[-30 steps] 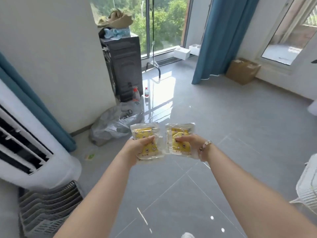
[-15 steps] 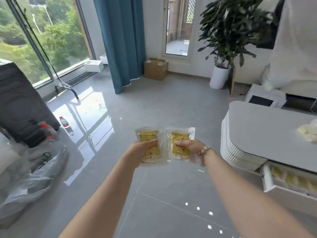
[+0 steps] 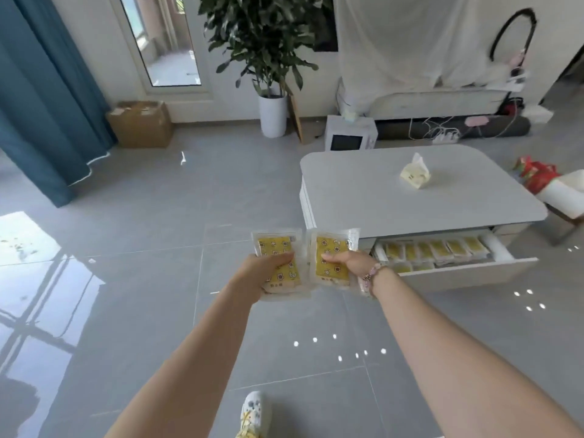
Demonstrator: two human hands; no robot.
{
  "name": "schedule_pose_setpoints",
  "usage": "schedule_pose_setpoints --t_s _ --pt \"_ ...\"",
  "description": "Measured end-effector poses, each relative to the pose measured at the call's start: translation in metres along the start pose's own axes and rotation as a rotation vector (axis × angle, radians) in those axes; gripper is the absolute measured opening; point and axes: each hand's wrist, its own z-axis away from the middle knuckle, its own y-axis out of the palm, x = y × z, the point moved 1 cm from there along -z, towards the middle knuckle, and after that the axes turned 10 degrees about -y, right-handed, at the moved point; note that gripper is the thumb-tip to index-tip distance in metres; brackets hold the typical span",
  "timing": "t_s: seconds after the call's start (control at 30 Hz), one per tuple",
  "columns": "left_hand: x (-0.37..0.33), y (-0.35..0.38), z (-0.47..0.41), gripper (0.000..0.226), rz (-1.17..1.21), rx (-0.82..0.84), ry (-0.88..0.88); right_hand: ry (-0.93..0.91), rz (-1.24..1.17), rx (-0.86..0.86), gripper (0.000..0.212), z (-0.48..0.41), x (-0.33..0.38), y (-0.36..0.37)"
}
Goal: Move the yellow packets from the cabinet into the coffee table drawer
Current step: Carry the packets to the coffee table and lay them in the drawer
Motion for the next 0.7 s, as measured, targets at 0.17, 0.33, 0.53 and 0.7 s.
schedule_pose_setpoints --t_s 0.17,0.33,0.53,0.7 --pt "-0.030 0.056 -0.042 0.016 -0.146 0.081 -0.029 0.025 -0.018 -0.146 0.050 -0.021 -0.011 -0.057" --pt "-0.077 0.115 -0.088 0.016 -0.307 0.197 -0.036 0.049 -0.085 -0.316 0.056 -0.038 -0.010 -0.111" --pt "-0.122 0.205 -0.130 0.017 -0.475 0.323 0.005 0.086 -0.160 -0.527 0.064 -0.050 -0.016 -0.183" --pt "-0.128 0.263 -0.151 0.013 -0.576 0.423 -0.034 0.116 -0.275 -0.637 0.017 -0.049 -0.031 -0.220"
